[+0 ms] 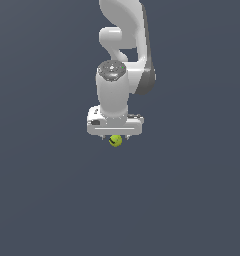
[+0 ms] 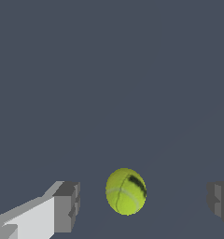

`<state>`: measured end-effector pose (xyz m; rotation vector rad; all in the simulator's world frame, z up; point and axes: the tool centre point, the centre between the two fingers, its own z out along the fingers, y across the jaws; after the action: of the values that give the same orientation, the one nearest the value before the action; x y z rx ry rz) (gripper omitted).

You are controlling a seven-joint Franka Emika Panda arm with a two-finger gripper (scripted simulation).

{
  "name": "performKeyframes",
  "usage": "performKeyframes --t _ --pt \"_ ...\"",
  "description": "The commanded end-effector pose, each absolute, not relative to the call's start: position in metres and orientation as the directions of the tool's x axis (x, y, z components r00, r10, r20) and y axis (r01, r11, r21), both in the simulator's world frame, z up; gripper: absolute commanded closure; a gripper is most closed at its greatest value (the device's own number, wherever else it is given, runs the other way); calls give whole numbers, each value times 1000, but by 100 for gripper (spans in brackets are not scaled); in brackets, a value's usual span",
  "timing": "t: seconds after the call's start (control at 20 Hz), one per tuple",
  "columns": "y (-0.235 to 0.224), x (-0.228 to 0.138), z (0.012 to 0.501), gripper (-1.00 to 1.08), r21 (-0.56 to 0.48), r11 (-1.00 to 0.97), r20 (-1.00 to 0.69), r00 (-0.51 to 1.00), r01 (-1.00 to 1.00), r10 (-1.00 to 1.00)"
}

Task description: Pick up the object and move it to a goal position.

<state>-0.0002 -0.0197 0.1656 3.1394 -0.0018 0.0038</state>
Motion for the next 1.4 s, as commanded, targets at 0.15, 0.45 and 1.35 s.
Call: performKeyframes --t 0.15,0.45,1.35 --pt "-26 -1 167 -92 7 -1000 1 1000 -4 -4" --pt "-52 -3 171 -92 25 -1000 -6 1000 -13 -13" --pt "-36 -35 127 -92 11 -999 -3 999 54 53"
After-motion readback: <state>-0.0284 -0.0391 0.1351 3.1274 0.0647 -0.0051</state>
